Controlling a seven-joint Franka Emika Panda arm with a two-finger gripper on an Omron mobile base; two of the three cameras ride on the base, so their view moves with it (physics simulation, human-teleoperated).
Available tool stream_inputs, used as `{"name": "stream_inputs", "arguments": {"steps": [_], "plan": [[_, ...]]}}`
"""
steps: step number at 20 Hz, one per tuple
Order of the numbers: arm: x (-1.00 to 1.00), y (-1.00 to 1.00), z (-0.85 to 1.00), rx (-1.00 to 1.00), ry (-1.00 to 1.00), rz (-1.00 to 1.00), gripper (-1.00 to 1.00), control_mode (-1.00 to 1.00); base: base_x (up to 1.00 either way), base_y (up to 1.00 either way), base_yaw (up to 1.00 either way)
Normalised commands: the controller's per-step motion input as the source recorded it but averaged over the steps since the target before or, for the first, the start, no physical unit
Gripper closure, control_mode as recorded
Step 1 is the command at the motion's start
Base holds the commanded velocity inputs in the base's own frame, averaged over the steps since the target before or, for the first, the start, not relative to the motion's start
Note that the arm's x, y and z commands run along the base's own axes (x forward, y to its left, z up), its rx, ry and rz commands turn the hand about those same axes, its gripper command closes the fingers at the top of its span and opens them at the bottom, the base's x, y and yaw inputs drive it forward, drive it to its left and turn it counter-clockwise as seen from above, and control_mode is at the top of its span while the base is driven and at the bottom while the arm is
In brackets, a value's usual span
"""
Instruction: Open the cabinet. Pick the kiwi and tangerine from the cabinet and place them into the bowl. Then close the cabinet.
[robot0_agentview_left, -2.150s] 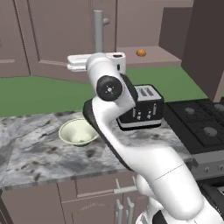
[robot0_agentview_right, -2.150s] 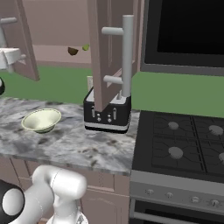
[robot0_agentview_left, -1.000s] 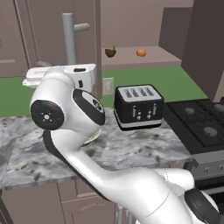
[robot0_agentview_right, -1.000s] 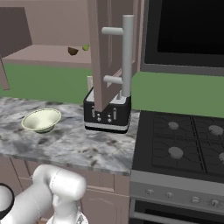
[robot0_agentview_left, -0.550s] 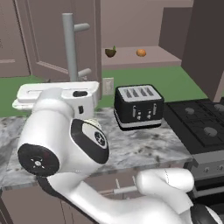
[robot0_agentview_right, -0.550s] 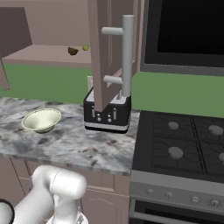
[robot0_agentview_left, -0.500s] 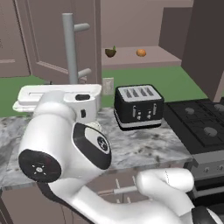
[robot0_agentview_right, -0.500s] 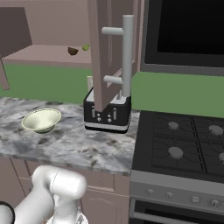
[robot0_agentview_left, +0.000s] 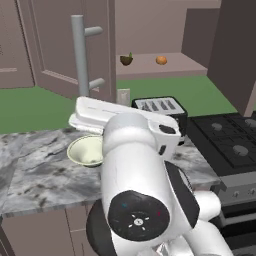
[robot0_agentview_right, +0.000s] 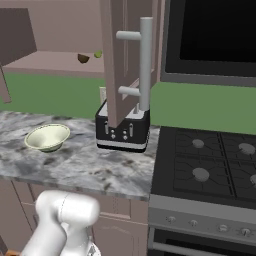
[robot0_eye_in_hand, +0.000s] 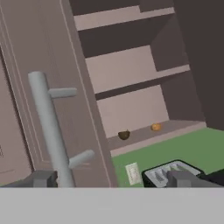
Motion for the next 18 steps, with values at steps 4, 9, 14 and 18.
{"name": "stream_inputs", "arguments": {"steps": [4,9,14,18], "plan": [[0.00,-1.00,0.00,0.20,-0.06,0.28,-1.00,-1.00,0.00,0.00,0.00],[0.12,-0.99,-0.18,0.05,-0.04,0.30,-1.00,-1.00,0.00,0.00,0.00],[0.16,-0.85,-0.27,0.03,-0.09,0.28,-1.00,-1.00,0.00,0.00,0.00],[0.76,-0.32,-0.33,0.11,-0.03,0.14,-1.00,-1.00,0.00,0.00,0.00]]}}
